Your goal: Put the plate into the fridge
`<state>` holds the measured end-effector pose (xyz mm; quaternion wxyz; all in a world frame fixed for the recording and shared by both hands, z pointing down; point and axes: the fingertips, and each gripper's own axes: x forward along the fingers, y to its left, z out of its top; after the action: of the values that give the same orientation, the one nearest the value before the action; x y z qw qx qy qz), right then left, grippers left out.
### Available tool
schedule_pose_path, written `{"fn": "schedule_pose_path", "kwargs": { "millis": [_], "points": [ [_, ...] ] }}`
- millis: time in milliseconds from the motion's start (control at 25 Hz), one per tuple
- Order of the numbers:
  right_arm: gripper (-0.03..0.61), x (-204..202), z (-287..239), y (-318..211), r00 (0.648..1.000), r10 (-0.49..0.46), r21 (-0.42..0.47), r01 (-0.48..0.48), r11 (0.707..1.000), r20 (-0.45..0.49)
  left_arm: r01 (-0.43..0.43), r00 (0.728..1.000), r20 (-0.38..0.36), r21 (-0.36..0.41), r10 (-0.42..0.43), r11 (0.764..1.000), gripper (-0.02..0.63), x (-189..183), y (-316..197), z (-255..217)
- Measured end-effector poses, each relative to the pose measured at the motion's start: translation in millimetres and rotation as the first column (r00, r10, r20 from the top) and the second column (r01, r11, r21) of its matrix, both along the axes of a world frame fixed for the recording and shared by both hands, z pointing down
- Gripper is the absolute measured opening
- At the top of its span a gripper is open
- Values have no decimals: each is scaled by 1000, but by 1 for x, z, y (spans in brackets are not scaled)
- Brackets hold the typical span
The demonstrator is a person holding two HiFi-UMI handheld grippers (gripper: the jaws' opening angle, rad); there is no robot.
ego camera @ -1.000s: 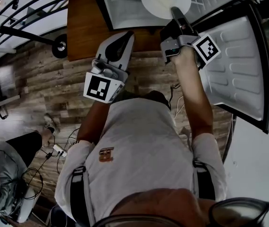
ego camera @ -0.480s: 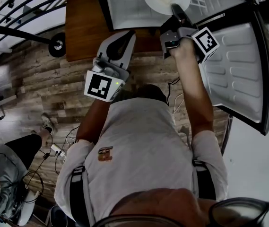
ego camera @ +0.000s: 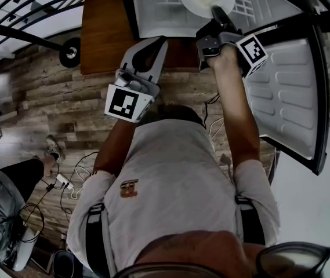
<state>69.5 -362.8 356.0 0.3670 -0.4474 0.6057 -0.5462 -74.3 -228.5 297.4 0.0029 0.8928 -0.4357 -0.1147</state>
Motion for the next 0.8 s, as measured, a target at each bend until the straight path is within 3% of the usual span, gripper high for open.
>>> {"fn": "schedule_pose_path", "kwargs": {
  "millis": [440,800],
  "points": [
    [45,1,13,-2,1000,-2,-28,2,1000,16,6,1000,-14,-5,-6,1000,18,14,1,10],
    [45,-2,3,-3,999,-32,-1,32,999,-29,16,1000,-27,-22,-16,1000,18,21,-4,12]
  ]
}}
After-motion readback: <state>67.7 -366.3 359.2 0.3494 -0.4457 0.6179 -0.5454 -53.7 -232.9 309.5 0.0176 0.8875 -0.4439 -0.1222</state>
